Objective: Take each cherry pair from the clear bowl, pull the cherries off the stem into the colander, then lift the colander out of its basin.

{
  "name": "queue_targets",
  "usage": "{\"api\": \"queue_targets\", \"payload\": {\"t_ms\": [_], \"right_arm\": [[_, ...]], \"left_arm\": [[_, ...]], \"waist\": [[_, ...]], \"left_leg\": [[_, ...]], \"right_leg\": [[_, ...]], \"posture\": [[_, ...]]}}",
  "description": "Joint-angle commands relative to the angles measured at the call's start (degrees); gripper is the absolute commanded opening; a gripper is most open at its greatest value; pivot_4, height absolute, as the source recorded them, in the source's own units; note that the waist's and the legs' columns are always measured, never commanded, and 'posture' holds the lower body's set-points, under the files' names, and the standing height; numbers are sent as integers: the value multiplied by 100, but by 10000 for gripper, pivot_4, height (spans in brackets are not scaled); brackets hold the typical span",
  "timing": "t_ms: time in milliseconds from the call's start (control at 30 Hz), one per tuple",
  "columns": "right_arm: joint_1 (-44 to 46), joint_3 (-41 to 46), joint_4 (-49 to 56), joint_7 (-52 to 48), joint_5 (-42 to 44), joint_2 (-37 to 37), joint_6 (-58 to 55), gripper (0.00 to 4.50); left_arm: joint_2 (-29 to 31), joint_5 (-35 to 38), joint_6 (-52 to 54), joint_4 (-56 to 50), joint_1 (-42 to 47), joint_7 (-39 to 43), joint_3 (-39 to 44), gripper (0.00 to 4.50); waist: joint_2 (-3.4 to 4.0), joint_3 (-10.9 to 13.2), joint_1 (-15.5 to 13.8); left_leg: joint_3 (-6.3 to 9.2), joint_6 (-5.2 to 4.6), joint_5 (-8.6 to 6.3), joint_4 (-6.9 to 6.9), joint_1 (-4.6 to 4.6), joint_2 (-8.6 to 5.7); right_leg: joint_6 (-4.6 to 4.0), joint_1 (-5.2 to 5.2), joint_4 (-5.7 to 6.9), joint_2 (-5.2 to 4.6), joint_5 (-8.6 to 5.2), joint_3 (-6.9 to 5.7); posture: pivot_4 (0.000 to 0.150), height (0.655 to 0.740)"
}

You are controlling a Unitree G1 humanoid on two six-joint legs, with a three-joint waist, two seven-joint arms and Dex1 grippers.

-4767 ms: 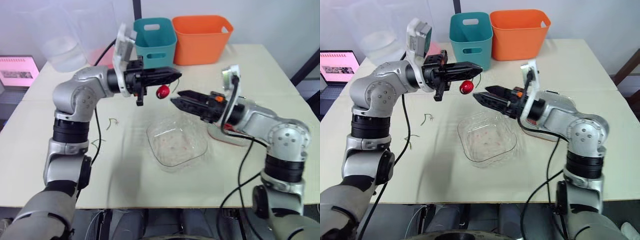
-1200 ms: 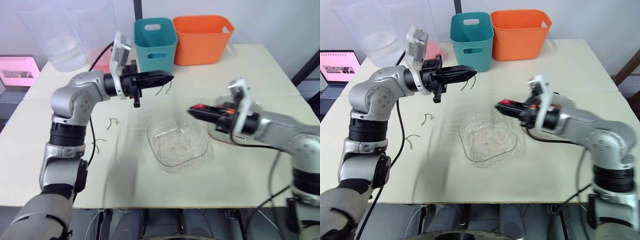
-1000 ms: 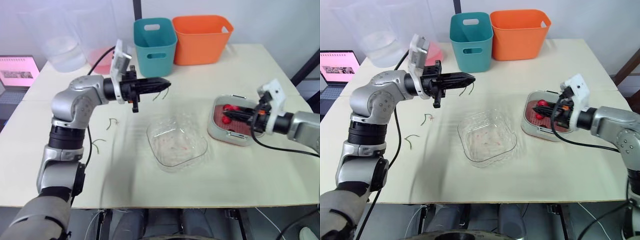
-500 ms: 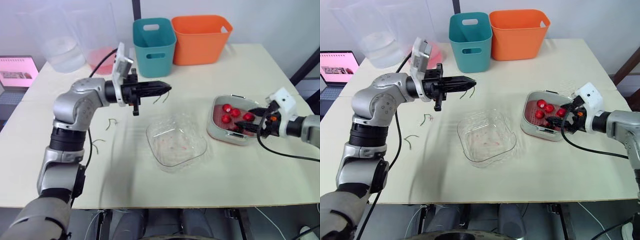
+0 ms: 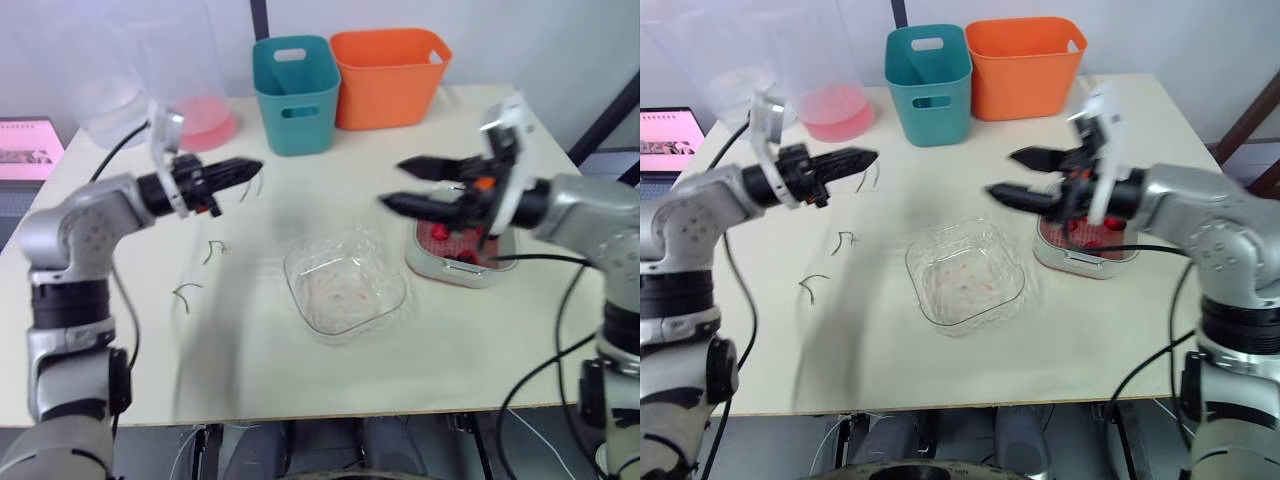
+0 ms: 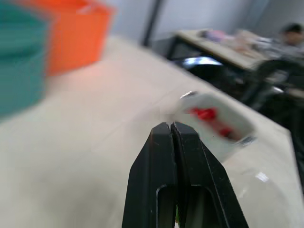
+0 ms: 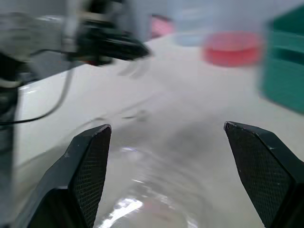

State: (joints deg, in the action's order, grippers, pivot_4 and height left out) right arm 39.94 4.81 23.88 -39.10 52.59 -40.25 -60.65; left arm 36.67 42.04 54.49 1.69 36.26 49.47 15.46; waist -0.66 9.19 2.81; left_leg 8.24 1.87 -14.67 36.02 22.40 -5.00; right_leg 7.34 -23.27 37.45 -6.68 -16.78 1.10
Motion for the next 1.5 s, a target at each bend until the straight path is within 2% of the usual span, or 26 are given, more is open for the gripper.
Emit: {"api": "queue_targets", "payload": {"t_ms": [33,167,267,600,633,667,767,933,1033,1233,1333,1467,1500], "right_arm": [[252,-657,612,147,-112,432,166,40391],[294,-1357,861,31,-586,553,422,40391],[163,-1728,820,-35,-979,584,686,40391],[67,-1796,638,-184,-1211,727,805,40391],[50,-1793,630,-197,-1228,715,806,40945],[31,-1787,626,-206,-1241,701,803,40945],[-51,-1647,600,-196,-1164,691,743,40945],[-130,-1258,417,-225,-1026,629,678,40945],[-196,-754,225,-145,-847,612,624,40945],[-1060,1393,-216,309,-858,440,1406,40945],[-1602,2262,-431,259,-716,-24,1291,40945],[-1974,3817,-1327,445,-35,-187,1134,40945],[-2126,4110,-1472,463,16,-214,1166,40945]], "left_arm": [[197,257,263,-374,-630,-457,777,0],[302,292,311,-363,-1311,-759,1255,0],[284,230,139,-261,-1753,-903,1488,0],[236,16,-492,292,-1895,-987,1355,0],[243,-24,-542,351,-1882,-1002,1336,6047],[249,-51,-570,407,-1870,-1032,1331,9045],[277,10,-529,459,-1850,-1082,1395,24202],[492,110,-553,427,-1787,-987,1526,24202],[650,81,-703,229,-1718,-886,1478,24202],[999,-212,-1192,-1409,-1779,-523,720,24202],[1075,-443,-1400,-1522,-1418,-553,381,24202],[782,-200,-1305,-1461,-839,-641,269,24202],[720,-179,-1326,-1385,-808,-592,263,26881]], "waist": [[0,0,-47],[-13,-3,-210],[-14,-6,-220],[-16,-8,-181],[-16,-8,-181],[-16,-8,-182],[-17,-8,-186],[-17,-8,-190],[-17,-8,-192],[-17,-10,-302],[-16,-10,-340],[-17,-10,-329],[-16,-10,-319]], "left_leg": [[-1,1,0,0,1,-7],[2,3,0,10,6,-15],[0,4,-1,7,1,-17],[-4,6,-2,-1,0,-11],[-4,6,-2,-1,0,-10],[-4,6,-2,-1,0,-10],[-4,5,-2,-1,0,-10],[-4,5,-3,-2,1,-11],[-4,5,-3,-3,1,-10],[-4,6,-3,-5,3,-16],[-15,6,-4,-7,2,-18],[-21,-4,-9,-6,-1,-10],[-22,-4,-9,-6,-2,-10]], "right_leg": [[0,-2,0,-9,0,2],[0,2,-4,-14,1,2],[1,2,-14,-15,3,2],[-2,-1,-9,-13,6,3],[-2,-1,-8,-13,6,3],[-2,-2,-8,-13,6,3],[-2,-1,-9,-13,6,3],[-2,0,-9,-14,6,3],[-2,-1,-9,-13,6,2],[-3,12,-26,-19,6,3],[-3,10,-27,-20,6,12],[-7,11,-25,-12,11,11],[-6,13,-25,-12,12,10]], "posture": [[1500,7400],[1500,7400],[1500,7400],[1500,7400],[1500,7400],[1500,7400],[1500,7400],[1500,7400],[1500,7400],[1500,7400],[1500,7400],[1500,7400],[1500,7400]]}}
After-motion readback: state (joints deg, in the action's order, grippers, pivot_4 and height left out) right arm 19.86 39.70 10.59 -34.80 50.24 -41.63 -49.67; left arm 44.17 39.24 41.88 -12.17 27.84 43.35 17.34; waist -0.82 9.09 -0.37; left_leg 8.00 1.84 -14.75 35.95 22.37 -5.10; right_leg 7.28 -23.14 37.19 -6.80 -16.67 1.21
